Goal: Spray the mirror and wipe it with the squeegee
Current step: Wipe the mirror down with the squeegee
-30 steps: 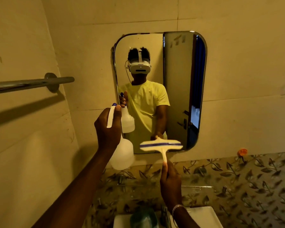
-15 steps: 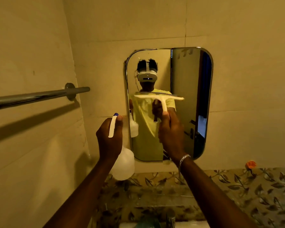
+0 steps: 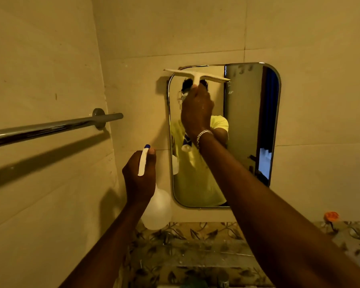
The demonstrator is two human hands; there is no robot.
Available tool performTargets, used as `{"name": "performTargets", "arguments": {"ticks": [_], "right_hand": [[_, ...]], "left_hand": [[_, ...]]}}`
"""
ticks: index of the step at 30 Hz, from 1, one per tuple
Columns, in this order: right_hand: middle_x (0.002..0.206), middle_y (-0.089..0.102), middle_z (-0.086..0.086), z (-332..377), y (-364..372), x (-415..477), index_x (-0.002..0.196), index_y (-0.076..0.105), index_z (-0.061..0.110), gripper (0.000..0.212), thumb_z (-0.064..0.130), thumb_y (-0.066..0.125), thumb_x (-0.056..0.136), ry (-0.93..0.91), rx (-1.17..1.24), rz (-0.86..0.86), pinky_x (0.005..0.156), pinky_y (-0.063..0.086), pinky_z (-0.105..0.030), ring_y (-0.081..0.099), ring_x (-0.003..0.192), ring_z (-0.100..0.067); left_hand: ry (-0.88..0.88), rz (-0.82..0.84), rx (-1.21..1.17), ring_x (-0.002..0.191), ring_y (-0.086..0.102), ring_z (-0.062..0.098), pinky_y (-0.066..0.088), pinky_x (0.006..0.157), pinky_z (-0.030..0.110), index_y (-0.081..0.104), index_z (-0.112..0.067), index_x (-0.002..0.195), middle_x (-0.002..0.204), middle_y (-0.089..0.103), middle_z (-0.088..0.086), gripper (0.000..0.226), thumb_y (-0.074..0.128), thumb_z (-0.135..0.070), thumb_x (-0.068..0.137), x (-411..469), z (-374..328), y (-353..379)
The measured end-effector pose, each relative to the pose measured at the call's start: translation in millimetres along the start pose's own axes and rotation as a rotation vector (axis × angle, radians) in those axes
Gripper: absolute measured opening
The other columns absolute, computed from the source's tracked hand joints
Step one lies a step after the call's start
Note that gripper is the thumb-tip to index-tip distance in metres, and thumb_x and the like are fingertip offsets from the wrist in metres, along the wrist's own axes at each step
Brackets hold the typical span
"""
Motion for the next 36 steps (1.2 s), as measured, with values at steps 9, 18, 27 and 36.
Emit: {"name": "performTargets", "arguments": {"ticks": [9,18,27,36], "right_hand": [[0.075,0.059,0.010,-103.0,33.8,-168.1,0.136,0.060,0.018,0.035,0.032,0.038,0.111,0.301,0.193,0.068,0.045,0.043,-0.009,0.059,0.057,0.002],[0.076,0.062,0.007,-233.4,11.4,-359.6,0.120,0.066,0.036,0.025,0.030,0.045,0.108,0.653,-0.042,0.295,0.051,0.040,-0.013,0.057,0.063,-0.003],[0.060,0.055,0.001,-185.0,-52.2,-287.8,0.116,0.069,0.017,0.048,0.049,0.036,0.102,0.433,0.069,0.125,0.043,0.038,-0.030,0.054,0.051,-0.015],[0.088,0.072,-0.015,-71.1,-97.1,-32.9,0.116,0.068,0.005,0.036,0.027,0.039,0.112,0.078,0.171,-0.045,0.056,0.055,-0.024,0.068,0.069,-0.010]], "left_hand": [[-0.026,-0.011,0.005,0.074,0.067,0.015,0.053,0.067,0.025,0.070,-0.005,0.094,0.078,0.069,0.006,0.044,0.050,-0.043,0.103,-9.1,8.6,6.0],[-0.063,0.034,-0.008,0.071,0.066,0.015,0.051,0.066,0.016,0.069,-0.005,0.090,0.075,0.069,0.006,0.054,0.047,-0.054,0.098,-34.1,7.0,11.4],[-0.044,0.059,-0.046,0.071,0.066,0.015,0.051,0.065,0.013,0.069,-0.003,0.090,0.075,0.068,0.007,0.052,0.048,-0.050,0.099,-49.6,0.1,20.3],[0.002,0.053,-0.044,0.073,0.066,0.007,0.047,0.065,0.005,0.068,-0.008,0.091,0.075,0.067,0.000,0.047,0.048,-0.049,0.100,-47.2,-8.4,25.5]]}}
Point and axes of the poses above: each hand's wrist, its own x-axis towards the middle knuckle, its own y-axis out of the palm, z = x × y, the point moved 6 cm from there along x, towards the middle knuckle
